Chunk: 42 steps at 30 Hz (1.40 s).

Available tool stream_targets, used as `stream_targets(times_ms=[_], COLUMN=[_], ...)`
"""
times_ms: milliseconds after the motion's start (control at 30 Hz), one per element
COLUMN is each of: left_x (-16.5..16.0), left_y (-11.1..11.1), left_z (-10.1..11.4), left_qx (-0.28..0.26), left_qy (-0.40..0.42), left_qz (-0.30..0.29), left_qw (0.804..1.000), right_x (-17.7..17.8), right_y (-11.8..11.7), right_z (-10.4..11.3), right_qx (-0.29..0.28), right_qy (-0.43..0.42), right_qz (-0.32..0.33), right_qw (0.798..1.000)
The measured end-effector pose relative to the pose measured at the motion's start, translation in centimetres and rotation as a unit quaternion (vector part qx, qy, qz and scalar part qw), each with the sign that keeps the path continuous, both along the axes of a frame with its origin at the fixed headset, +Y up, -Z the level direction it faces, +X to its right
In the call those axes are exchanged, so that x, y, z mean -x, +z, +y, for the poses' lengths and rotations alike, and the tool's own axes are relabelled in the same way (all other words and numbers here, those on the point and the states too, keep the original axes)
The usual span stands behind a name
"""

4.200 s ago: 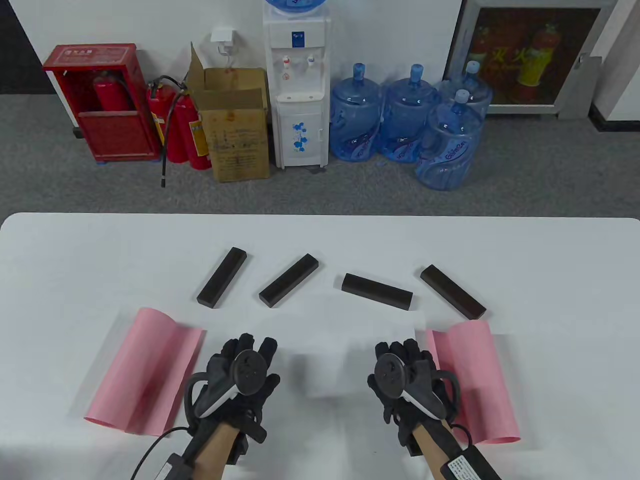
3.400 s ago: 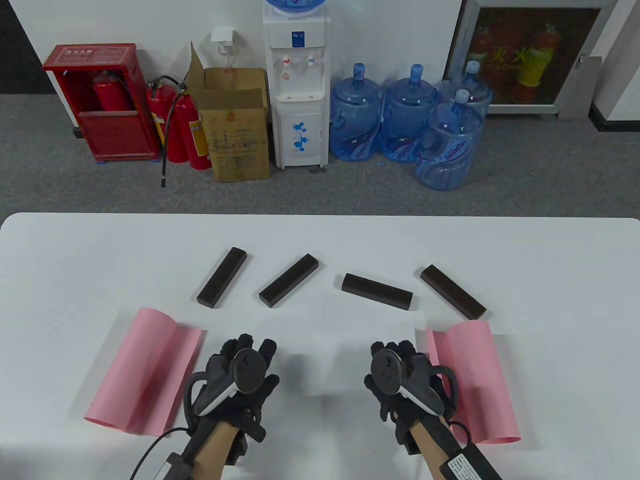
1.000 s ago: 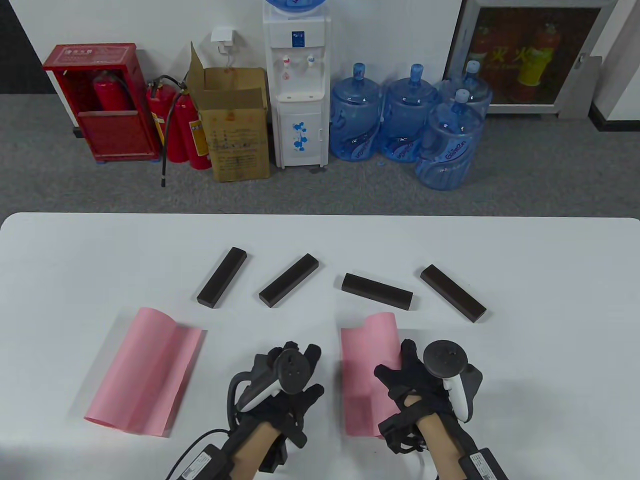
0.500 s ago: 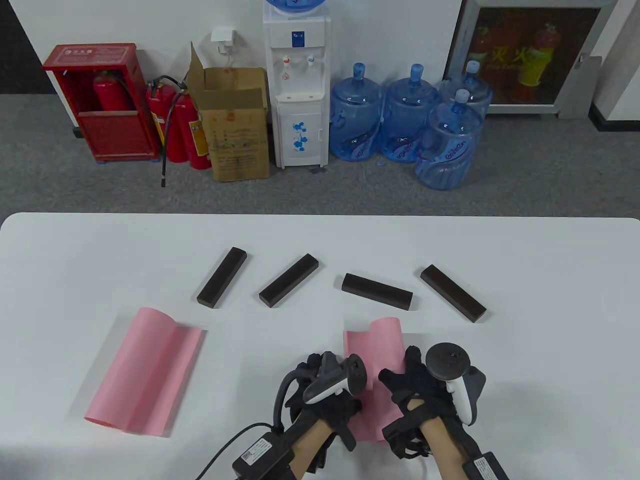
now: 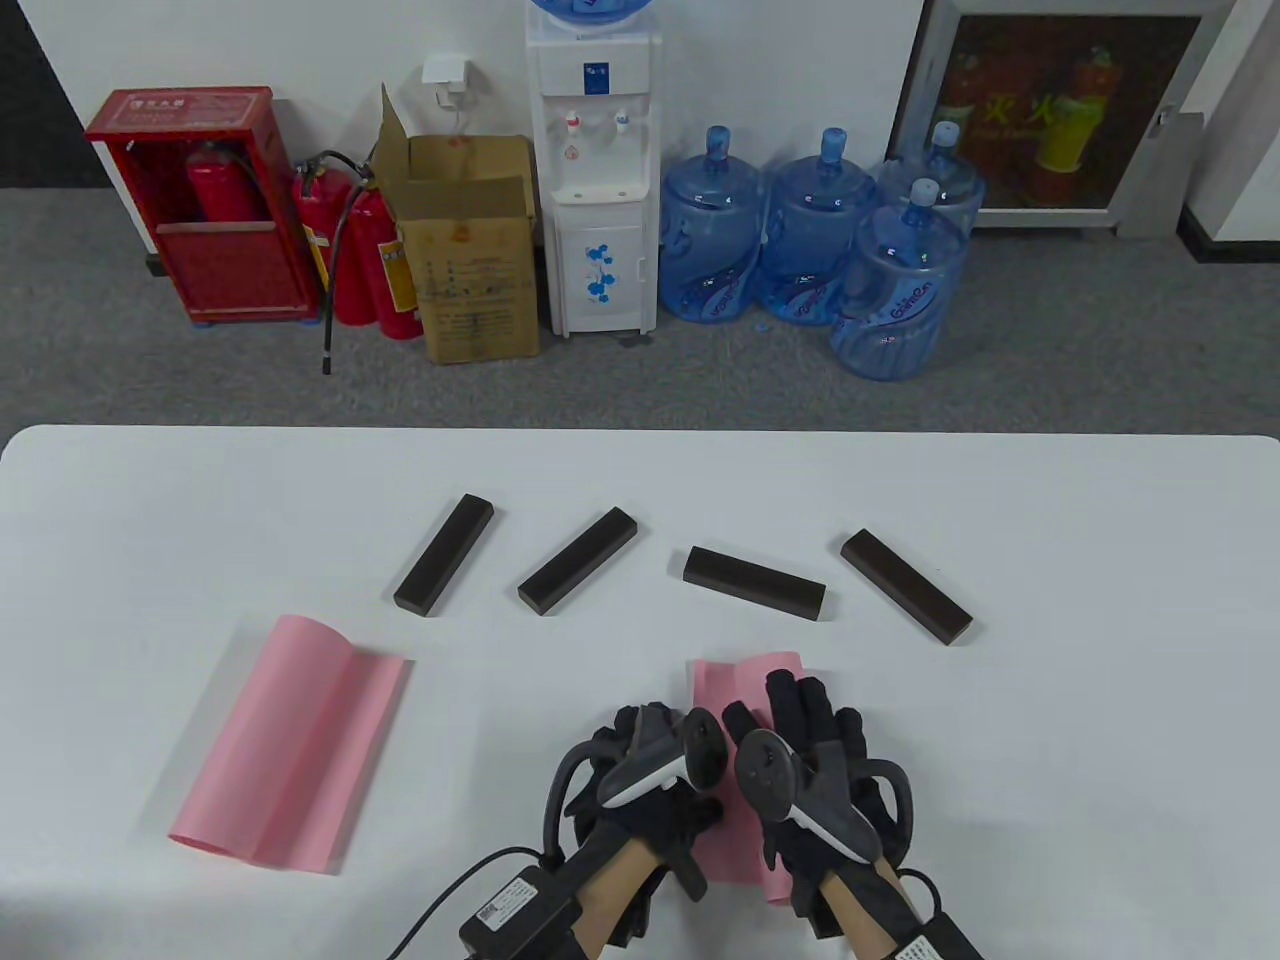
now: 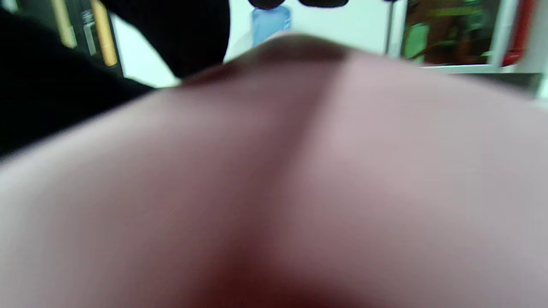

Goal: Unroll papers and secure with paperweights

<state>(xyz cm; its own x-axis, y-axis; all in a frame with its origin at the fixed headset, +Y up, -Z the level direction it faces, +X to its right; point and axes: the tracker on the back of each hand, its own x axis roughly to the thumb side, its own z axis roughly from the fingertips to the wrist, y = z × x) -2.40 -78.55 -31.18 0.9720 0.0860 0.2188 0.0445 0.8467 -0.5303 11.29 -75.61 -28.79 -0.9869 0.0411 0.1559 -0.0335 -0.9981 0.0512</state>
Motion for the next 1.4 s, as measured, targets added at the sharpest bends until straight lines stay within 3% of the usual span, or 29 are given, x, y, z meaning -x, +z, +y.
stream_targets(times_ms=[200, 367, 533, 800, 1167, 1400], left_x=[0.0, 0.1, 0.1, 0.1, 0.0, 0.0], left_y=[0.0, 0.0, 0.1, 0.1, 0.2, 0.2], left_z=[0.0, -0.1, 0.0, 0.0, 0.0, 0.0], left_qx=[0.0, 0.0, -0.001, -0.001, -0.001, 0.001], left_qy=[-0.001, -0.001, -0.008, -0.01, -0.013, -0.012], left_qz=[-0.001, -0.001, -0.002, -0.004, -0.005, -0.006], left_qw=[1.0, 1.0, 1.0, 1.0, 1.0, 1.0], right_x=[-0.8, -0.8, -1.7, -5.5, -11.6, -17.8], right_y=[-0.7, -1.0, -1.4, -2.7, -2.6, -2.2], right_z=[-0.8, -0.9, -0.7, -0.3, -0.6, -0.9], right_qx=[0.086, 0.092, 0.101, 0.137, 0.123, 0.128], right_qy=[-0.009, 0.087, 0.081, 0.087, 0.135, 0.078], right_qz=[-0.017, -0.03, -0.057, -0.109, -0.17, -0.217], right_qw=[0.996, 0.992, 0.99, 0.981, 0.968, 0.965])
